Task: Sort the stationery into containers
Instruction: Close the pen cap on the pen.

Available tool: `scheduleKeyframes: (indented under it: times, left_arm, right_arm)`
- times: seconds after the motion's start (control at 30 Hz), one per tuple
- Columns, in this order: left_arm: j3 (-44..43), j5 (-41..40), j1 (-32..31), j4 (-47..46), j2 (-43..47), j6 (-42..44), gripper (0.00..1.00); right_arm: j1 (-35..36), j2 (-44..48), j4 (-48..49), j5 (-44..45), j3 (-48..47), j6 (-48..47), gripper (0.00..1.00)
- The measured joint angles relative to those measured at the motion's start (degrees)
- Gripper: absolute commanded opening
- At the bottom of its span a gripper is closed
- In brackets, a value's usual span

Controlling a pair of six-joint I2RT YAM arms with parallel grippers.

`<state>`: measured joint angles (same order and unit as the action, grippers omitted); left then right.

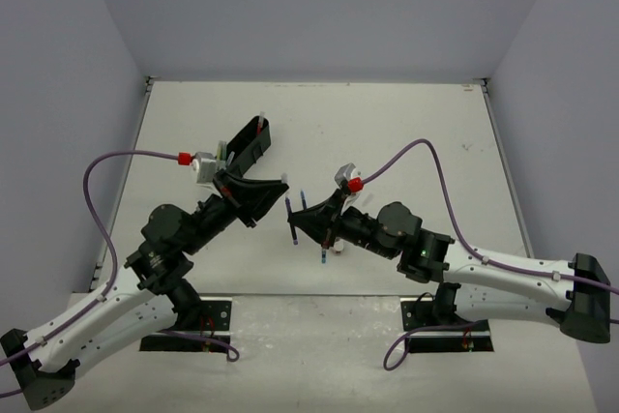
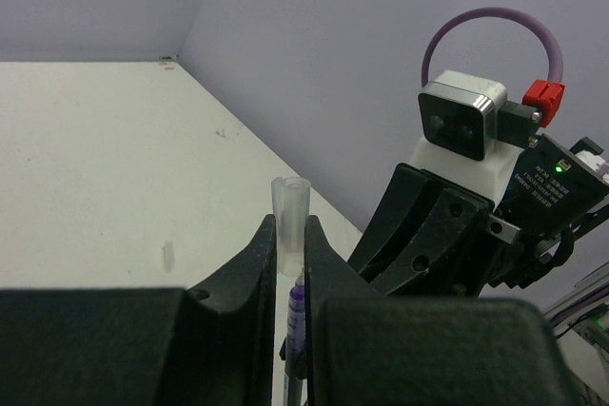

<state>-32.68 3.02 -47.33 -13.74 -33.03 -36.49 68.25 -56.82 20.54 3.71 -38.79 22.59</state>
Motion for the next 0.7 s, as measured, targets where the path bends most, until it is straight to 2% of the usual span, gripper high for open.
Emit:
scheduleKeyframes:
  times: [0.7]
  left_arm:
    - [2.6, 1.1, 0.0, -5.3, -0.4, -2.0, 0.0]
  right_arm:
    - [0.0, -0.4, -3.4, 3.3, -3.8, -0.6, 0.0]
